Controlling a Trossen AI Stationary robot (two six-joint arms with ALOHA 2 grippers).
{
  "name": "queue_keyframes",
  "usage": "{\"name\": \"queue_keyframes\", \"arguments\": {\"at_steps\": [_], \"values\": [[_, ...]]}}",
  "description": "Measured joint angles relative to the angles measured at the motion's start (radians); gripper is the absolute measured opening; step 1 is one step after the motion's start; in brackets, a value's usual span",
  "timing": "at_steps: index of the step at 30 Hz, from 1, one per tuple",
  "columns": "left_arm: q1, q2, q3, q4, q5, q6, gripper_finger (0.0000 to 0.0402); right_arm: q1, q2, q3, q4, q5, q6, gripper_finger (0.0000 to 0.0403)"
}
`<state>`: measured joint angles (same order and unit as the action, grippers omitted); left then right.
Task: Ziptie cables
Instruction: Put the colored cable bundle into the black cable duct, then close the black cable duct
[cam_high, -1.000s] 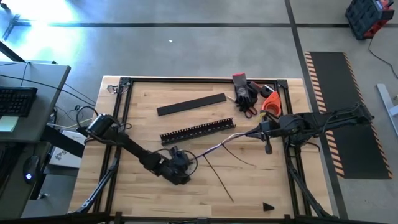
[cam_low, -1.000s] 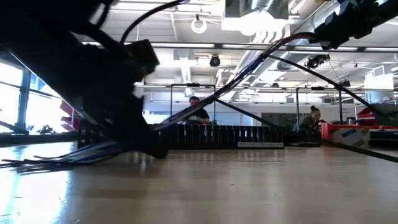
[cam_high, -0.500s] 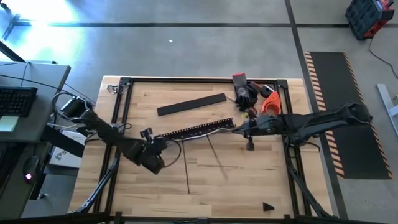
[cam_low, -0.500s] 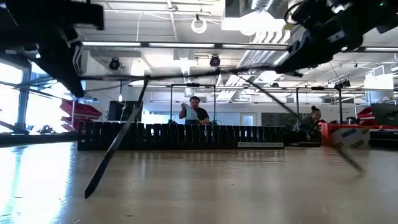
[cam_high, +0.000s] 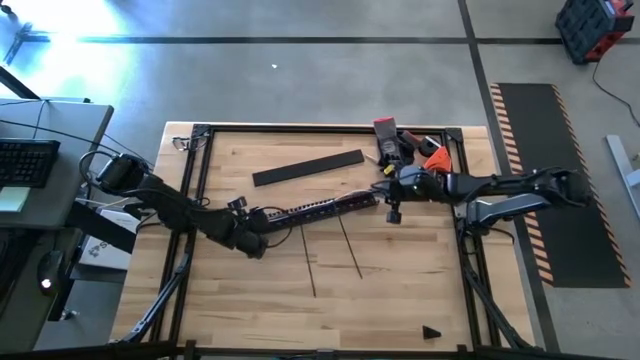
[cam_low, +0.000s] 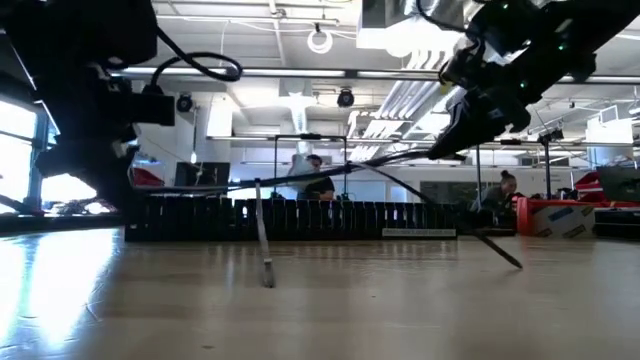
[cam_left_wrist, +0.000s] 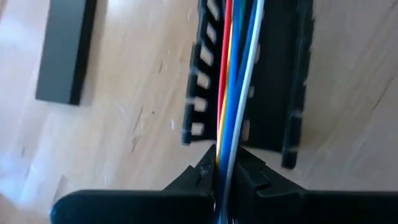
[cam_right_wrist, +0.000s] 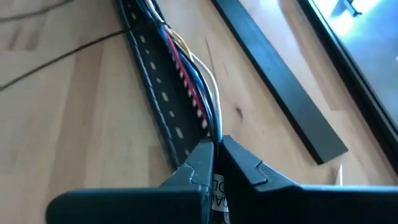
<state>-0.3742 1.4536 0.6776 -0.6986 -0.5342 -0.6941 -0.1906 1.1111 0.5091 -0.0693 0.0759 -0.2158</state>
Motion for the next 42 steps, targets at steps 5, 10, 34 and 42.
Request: {"name": "queue_keyframes", "arguments": {"at_steps": [5, 10, 34, 42], "values": [[-0.003, -0.002, -0.028, 0.009, 0.072, 0.000, 0.0015, -0.078, 0.032, 0.000, -0.009, -0.051, -0.045, 0.0000], [-0.017, -0.012, -0.026, 0.004, 0.141, -0.031, 0.0061, -0.135, 0.069, 0.000, -0.026, -0.114, -0.094, 0.0000], [-0.108, -0.129, 0.022, 0.115, -0.494, -0.245, 0.0101, -0.156, 0.145, 0.184, -0.284, -0.073, -0.181, 0.0237], [0.095, -0.349, -0.278, 0.584, -0.252, 0.007, 0.0101, -0.239, 0.364, 0.326, 0.228, -0.396, -0.248, 0.0282]]}}
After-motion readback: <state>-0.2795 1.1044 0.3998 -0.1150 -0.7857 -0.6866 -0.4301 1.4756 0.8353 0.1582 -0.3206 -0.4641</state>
